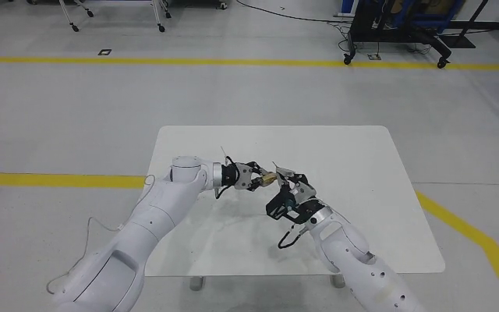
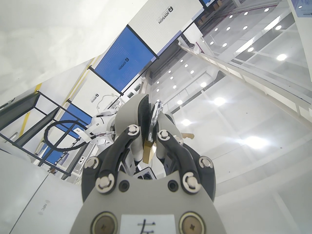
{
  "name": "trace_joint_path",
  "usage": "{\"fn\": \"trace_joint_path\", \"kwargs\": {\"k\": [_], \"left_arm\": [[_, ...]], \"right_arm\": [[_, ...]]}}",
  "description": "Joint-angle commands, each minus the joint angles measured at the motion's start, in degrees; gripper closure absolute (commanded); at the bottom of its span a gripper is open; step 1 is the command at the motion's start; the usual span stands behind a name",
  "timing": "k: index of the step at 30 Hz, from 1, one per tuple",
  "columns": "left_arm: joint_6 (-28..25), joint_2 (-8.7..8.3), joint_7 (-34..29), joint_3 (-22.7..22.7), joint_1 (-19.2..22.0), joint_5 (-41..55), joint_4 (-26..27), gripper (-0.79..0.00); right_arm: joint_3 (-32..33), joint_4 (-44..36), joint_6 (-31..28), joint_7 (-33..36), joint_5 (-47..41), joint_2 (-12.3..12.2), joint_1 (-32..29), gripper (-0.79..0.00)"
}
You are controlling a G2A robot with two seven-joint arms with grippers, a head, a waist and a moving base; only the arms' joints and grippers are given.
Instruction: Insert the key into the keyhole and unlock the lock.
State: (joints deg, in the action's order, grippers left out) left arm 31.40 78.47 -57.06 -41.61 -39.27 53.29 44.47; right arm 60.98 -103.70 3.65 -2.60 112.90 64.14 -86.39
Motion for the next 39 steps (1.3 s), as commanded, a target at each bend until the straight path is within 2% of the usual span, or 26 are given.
{"fn": "trace_joint_path", "kwargs": {"k": [1,5,11,15,21,30,39], "left_arm": [[-0.4,0.09,2.5,0.0,0.0,-1.1,0.1,0.0],[-1.3,0.26,5.2,0.2,-0.5,-2.7,1.1,0.0],[-2.4,0.3,6.0,-0.2,-0.7,-4.1,1.6,0.0],[-2.9,0.31,6.0,-0.5,-0.9,-4.9,1.9,0.0],[-3.3,0.35,6.2,-0.7,-1.1,-6.4,2.3,0.0],[-2.9,0.47,5.8,-0.9,-1.4,-7.9,2.6,0.0],[-3.1,0.48,5.1,-1.3,-1.6,-9.1,2.9,0.0]], "right_arm": [[1.1,-1.4,-0.7,3.1,5.7,-0.4,-0.9,0.0],[0.8,-7.1,-8.4,8.9,17.1,-1.1,-2.9,0.0],[1.4,-13.1,-21.5,10.3,25.4,-2.2,-5.1,0.0],[1.1,-16.2,-25.9,14.6,28.8,-2.3,-6.0,0.0],[-0.2,-17.9,-29.1,19.6,31.0,-1.9,-5.9,0.0],[-3.1,-15.7,-34.3,23.6,30.9,-0.8,-1.9,0.0],[-4.8,-14.6,-35.4,27.1,30.6,0.2,0.1,0.0]]}}
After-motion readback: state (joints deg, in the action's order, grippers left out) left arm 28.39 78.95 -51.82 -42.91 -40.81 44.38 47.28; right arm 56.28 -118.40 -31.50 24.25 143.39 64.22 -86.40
